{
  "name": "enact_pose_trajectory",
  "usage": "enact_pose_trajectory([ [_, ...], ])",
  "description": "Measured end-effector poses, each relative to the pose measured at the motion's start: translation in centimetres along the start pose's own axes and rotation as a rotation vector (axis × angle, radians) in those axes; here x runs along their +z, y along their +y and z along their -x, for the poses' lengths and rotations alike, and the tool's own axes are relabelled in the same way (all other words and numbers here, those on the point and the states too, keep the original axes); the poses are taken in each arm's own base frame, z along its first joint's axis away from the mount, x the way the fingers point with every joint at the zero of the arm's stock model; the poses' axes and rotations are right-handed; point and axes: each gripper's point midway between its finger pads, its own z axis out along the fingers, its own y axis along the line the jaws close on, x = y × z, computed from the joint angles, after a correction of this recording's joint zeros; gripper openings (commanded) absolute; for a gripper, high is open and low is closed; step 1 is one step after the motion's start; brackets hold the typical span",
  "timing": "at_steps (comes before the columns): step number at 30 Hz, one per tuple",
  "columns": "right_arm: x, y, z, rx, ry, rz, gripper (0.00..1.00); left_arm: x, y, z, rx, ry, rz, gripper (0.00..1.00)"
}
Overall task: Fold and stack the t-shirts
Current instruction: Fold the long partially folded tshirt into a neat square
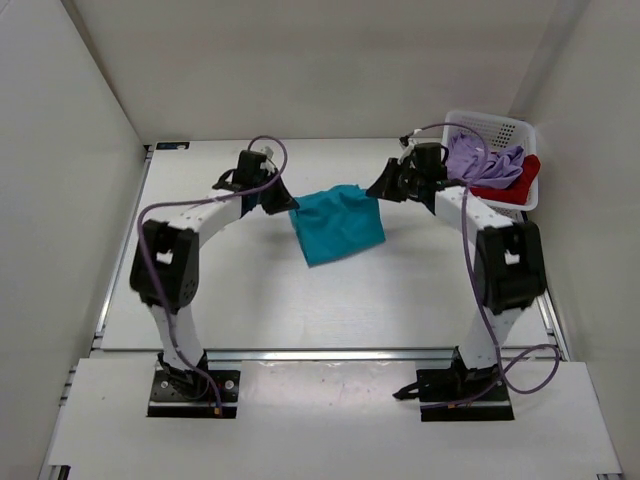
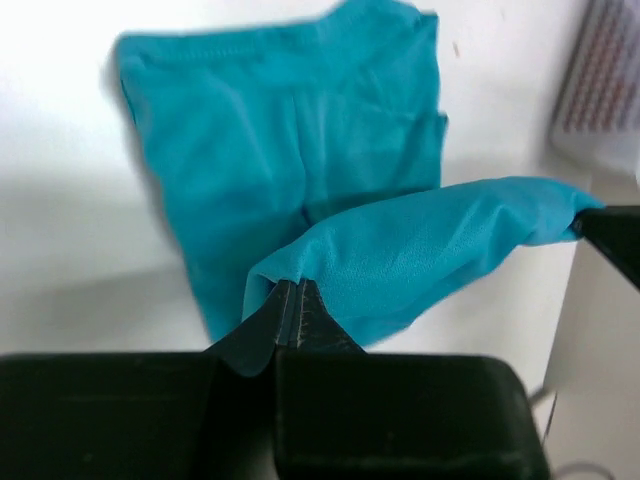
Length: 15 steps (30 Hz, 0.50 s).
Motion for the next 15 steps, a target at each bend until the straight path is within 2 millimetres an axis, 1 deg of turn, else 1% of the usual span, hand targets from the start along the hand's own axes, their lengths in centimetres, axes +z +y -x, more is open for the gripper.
enact_pose_trajectory([
  [2,2.3,-1.8,0.8,0.017,0.024,-0.007,0.0,2.5,1.0,2.0,-0.021,-0.022,0.028,0.0],
  [4,4.0,-3.3,0.9,0.032,0.05,-0.01,0.0,4.1,2.4,3.0,-0.056,-0.029,0.053,0.0],
  [6,5.7,-4.6,1.1,0.052,0.082,-0.006,0.01,5.0,4.3,3.7,-0.102,-0.034,0.084,0.0],
  [8,7.4,-5.0,1.8,0.057,0.102,0.008,0.04,5.4,6.2,4.4,-0.152,-0.044,0.108,0.0],
  [9,8.1,-5.1,2.2,0.056,0.104,0.014,0.06,5.5,6.9,4.8,-0.176,-0.055,0.114,0.02],
  [10,8.9,-5.1,2.9,0.052,0.103,0.025,0.09,5.5,7.4,5.4,-0.198,-0.072,0.112,0.08],
  [11,9.5,-4.9,3.2,0.05,0.104,0.037,0.14,5.5,7.8,6.1,-0.212,-0.093,0.105,0.12],
  [13,10.6,-4.3,4.2,0.035,0.093,0.06,0.21,5.4,8.3,7.3,-0.239,-0.134,0.09,0.29],
  [14,10.8,-4.1,4.6,0.032,0.09,0.068,0.26,5.3,8.4,8.0,-0.252,-0.153,0.08,0.34],
  [15,11.0,-3.9,5.0,0.027,0.088,0.075,0.31,5.1,8.6,8.5,-0.256,-0.167,0.074,0.44],
])
